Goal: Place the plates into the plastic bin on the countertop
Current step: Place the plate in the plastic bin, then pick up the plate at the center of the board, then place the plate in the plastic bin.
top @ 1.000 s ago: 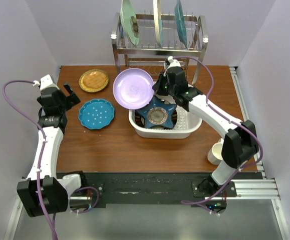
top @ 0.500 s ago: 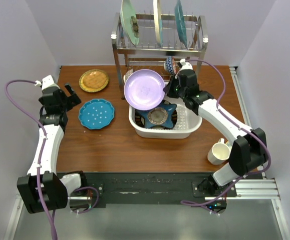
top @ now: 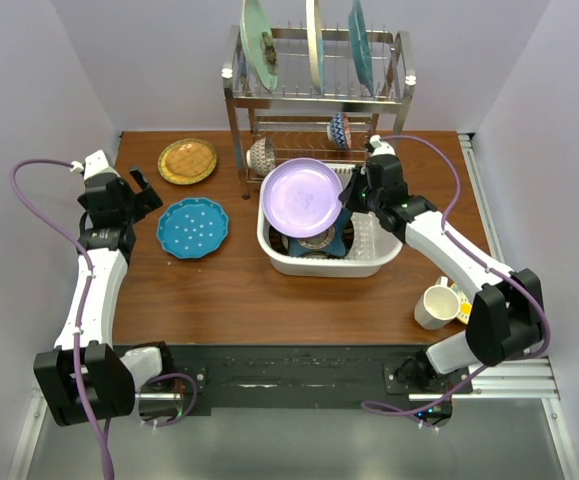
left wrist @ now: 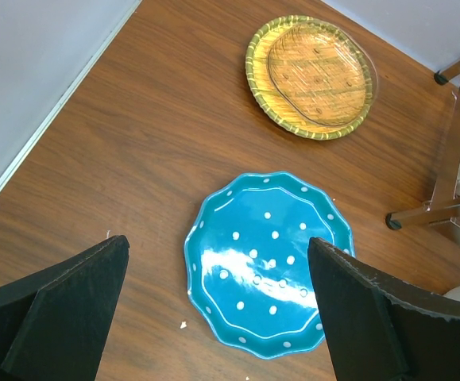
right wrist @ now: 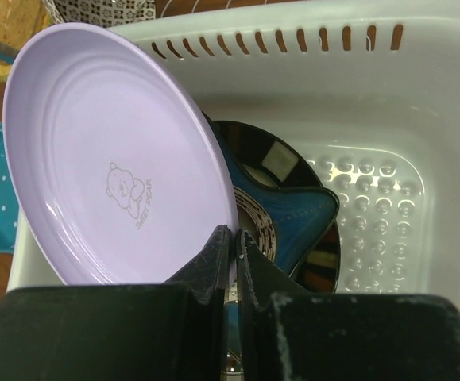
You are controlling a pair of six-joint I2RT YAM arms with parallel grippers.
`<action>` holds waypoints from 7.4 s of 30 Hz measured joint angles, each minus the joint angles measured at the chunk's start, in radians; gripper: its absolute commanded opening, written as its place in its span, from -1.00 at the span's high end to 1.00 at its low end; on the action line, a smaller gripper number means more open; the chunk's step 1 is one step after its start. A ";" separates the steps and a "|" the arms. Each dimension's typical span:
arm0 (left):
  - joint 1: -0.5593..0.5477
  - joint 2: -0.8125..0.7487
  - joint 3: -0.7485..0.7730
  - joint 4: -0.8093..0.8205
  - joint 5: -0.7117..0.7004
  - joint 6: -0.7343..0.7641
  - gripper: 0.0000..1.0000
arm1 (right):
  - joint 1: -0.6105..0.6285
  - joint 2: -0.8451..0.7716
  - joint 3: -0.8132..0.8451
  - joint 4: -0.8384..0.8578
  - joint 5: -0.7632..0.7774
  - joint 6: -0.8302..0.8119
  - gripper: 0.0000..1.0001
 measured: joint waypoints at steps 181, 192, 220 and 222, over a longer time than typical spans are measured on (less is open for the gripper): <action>0.103 0.241 -0.071 0.424 1.049 -0.014 1.00 | 0.127 0.176 0.081 0.293 -0.617 0.179 -0.66; 0.049 0.240 -0.071 0.454 1.126 -0.011 1.00 | 0.160 0.232 0.098 0.318 -0.635 0.201 -0.52; 0.038 0.240 -0.071 0.455 1.125 -0.007 0.75 | 0.169 0.235 0.104 0.355 -0.656 0.220 1.00; 0.038 0.241 -0.071 0.451 1.124 -0.006 -0.28 | 0.169 0.235 0.102 0.356 -0.655 0.221 1.00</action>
